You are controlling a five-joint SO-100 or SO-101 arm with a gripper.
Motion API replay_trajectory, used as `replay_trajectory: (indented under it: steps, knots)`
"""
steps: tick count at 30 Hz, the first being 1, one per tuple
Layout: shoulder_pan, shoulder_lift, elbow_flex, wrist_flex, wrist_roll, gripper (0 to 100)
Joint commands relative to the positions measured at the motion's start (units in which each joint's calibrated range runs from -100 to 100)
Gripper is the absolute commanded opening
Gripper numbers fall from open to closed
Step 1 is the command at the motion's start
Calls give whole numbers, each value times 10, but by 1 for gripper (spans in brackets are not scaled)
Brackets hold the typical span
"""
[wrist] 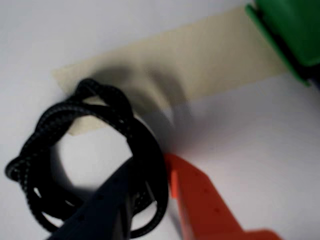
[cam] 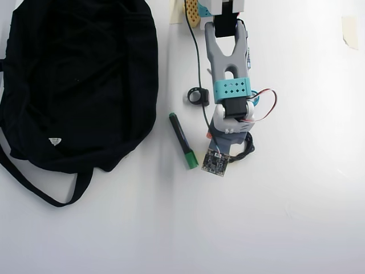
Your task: Put the cable into the black bag
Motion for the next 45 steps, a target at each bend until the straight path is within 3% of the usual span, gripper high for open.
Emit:
replay_trajectory:
  steps: [1,19,45]
  knots:
    - [0,-5,-11,-7,4,2]
    - [-6,-18,-38,9,4,2]
    - [1,-18,-283,232,54,2]
